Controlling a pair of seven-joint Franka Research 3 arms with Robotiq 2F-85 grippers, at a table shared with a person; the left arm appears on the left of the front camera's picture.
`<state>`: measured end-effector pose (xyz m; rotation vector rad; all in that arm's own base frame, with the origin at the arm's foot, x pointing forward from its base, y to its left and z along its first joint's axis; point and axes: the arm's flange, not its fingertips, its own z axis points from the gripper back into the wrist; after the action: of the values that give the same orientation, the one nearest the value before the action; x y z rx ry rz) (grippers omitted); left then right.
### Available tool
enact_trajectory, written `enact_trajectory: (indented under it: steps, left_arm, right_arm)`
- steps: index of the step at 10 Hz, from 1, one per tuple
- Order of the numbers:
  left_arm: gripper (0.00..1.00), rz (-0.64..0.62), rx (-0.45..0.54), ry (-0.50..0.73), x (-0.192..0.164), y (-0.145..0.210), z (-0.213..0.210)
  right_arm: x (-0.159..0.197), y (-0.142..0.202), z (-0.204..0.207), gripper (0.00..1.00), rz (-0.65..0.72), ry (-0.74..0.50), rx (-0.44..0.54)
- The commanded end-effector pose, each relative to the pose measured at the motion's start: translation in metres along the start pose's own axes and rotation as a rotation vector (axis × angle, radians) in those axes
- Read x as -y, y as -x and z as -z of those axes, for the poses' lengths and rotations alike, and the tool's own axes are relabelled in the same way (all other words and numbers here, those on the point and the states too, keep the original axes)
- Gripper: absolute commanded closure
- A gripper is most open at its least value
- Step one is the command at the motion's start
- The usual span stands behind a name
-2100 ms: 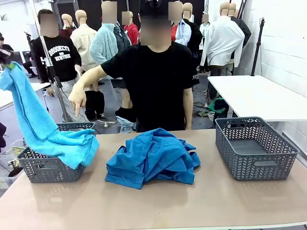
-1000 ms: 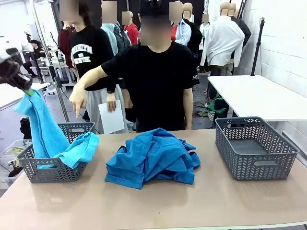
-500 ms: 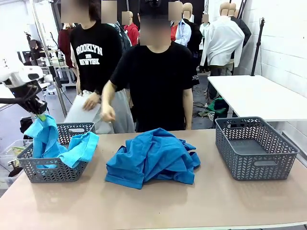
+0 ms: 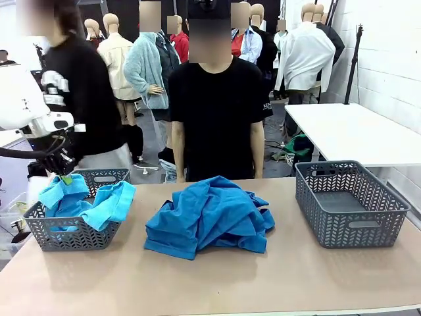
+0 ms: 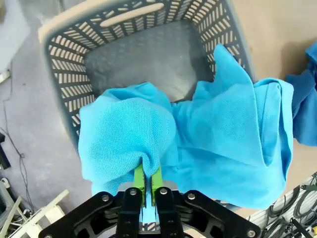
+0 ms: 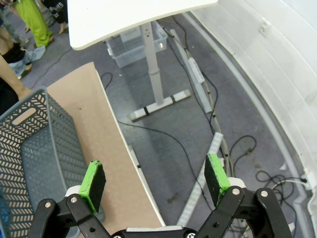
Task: Sort the tops and bottoms.
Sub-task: Sort the clothes according to human instructions.
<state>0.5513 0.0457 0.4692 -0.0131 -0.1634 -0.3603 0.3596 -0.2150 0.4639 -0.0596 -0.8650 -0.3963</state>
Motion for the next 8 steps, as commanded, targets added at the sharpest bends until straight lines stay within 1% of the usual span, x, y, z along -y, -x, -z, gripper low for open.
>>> enact_trajectory:
  steps: [1,2,3,4,6,8]
  left_arm:
    - [0.54,0.045,-0.014,0.037,-0.003,0.002,-0.012]
    - [0.34,0.06,0.0,0.055,0.0,0.006,-0.023]
    - [0.15,0.067,0.016,0.049,0.002,0.008,-0.03]
    - [0.0,0.081,0.032,0.044,0.004,0.012,-0.04]
    - [0.0,0.093,0.086,0.017,0.004,0.02,-0.064]
    - [0.0,0.103,0.173,-0.041,0.001,0.031,-0.091]
  right_arm:
    - [0.001,0.001,0.001,0.0,0.001,-0.007,-0.01]
    - [0.001,0.001,0.001,0.0,0.001,-0.007,-0.01]
    - [0.001,0.001,0.001,0.0,0.001,-0.007,-0.01]
    - [0.001,0.001,0.001,0.0,0.001,-0.007,-0.01]
    - [0.001,0.001,0.001,0.0,0.001,-0.007,-0.01]
    - [0.001,0.001,0.001,0.0,0.001,-0.007,-0.01]
